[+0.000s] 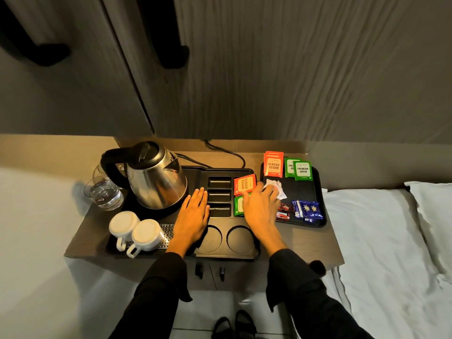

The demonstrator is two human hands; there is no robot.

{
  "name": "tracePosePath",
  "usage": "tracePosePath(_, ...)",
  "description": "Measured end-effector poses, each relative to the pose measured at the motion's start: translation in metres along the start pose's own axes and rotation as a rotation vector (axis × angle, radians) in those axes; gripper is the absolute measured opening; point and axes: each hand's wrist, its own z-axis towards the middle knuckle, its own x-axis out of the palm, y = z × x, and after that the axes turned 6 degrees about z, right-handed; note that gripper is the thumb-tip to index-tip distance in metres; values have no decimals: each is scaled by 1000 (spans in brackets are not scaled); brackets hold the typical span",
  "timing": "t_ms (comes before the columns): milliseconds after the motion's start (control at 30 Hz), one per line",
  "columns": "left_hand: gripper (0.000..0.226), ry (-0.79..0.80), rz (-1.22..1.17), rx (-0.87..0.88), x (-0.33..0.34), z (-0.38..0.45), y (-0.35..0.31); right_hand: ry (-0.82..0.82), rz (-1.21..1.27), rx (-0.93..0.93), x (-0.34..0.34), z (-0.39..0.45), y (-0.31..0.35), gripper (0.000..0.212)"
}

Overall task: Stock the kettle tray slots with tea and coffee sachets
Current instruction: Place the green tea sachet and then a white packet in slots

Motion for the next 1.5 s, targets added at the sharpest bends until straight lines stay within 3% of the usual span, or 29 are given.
tracePosePath(133, 56, 7, 17, -3, 0, 1, 0, -37, -56, 57, -21, 30, -35, 47)
tracePosePath(333, 55, 10, 17, -5, 0, 0, 0, 243, -147, 27, -31, 63, -62, 50)
tracePosePath(467, 55, 2, 6, -7, 1, 1, 0, 282, -21, 59, -38, 73, -66, 52)
tracePosePath(733, 56, 1, 10, -1, 8, -5, -3, 303, 201, 130, -56, 83, -69, 36)
tracePosePath(833, 57, 41, 17, 11, 9, -3, -1, 240, 244, 69, -67, 85, -57, 31)
tracePosePath(933, 57, -11, 56, -47, 3, 0, 32, 234, 394, -140, -57, 98, 4, 18)
tracePosePath(1067, 56, -7, 55, -2, 5, 0, 7, 352, 398, -238, -49, 100, 36, 32)
tracePosePath(1267, 56, -8, 19, 0, 6, 2, 5, 520, 197, -325, -13, 96, 79, 39)
tracePosePath(1500, 56, -20, -5, 6, 7, 4, 6, 530, 95, -351, -1, 95, 82, 49)
